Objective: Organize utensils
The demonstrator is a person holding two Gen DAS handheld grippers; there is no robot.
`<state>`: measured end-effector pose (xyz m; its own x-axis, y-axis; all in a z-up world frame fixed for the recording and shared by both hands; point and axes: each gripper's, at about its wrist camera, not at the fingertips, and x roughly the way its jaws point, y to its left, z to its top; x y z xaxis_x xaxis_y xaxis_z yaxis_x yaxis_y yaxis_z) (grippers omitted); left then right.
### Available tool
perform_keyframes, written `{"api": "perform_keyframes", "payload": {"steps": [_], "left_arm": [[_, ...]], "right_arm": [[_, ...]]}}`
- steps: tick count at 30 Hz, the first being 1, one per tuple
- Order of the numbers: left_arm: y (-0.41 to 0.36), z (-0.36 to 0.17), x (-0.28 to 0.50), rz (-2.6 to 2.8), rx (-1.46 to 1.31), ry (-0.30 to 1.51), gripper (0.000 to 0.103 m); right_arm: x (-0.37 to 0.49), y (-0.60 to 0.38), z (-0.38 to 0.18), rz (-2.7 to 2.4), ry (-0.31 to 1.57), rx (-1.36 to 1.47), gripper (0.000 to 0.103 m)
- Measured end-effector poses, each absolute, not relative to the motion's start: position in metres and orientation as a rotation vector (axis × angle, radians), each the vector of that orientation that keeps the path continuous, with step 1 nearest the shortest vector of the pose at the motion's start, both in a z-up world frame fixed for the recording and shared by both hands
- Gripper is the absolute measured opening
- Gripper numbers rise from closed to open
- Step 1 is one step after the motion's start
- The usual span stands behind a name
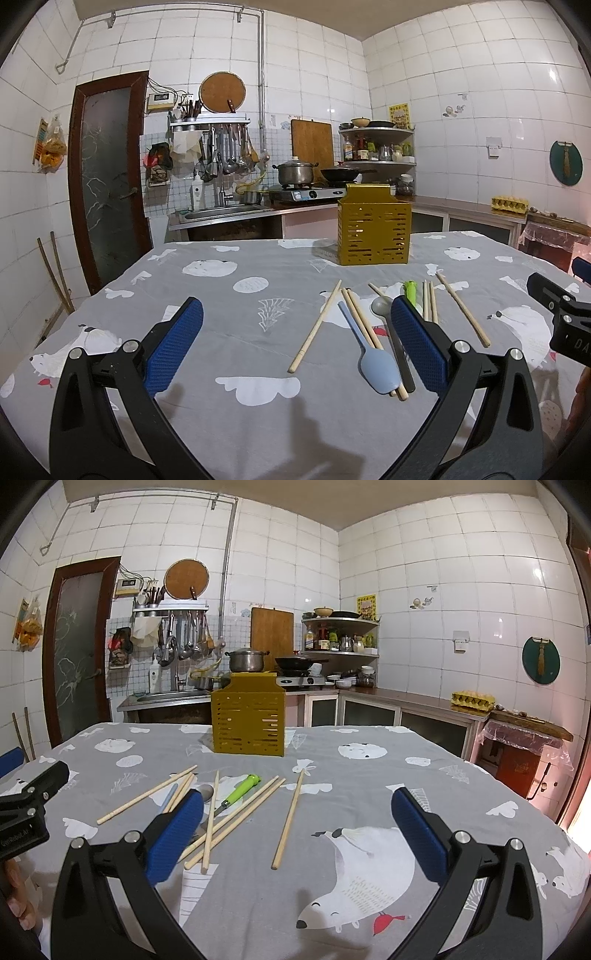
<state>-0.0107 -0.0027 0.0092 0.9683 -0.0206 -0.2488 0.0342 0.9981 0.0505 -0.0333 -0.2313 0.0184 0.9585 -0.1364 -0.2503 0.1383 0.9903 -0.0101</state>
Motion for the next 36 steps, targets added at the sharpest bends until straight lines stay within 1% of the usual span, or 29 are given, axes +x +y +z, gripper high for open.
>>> {"api": "perform_keyframes", "payload": {"steps": [12, 17, 20, 26, 36], "left_arm": [[-0.003, 0.003, 0.002, -0.028, 0.064, 0.335, 0.098], [-0.004, -0.001, 0.024, -0.009, 0.092, 0.441, 0.098], [0.000, 0.002, 0.040, 0.008, 0.085, 0.469, 0.098], [0.008, 0.021, 0.076, -0.034, 0.043, 0.506, 0.098], [-0.004, 0.045, 0.148, -0.120, 0.051, 0.566, 0.098]], "right_arm": [[-0.026, -0.228, 0.018, -0.148, 0.290, -0.007, 0.099], [-0.013, -0.234, 0.017, -0.140, 0.351, 0.022, 0.099], [-0.004, -0.241, 0.020, -0.135, 0.374, 0.056, 0.099], [0.033, -0.247, 0.036, -0.159, 0.400, 0.037, 0.099], [0.113, -0.256, 0.044, -0.198, 0.474, 0.022, 0.099]]}}
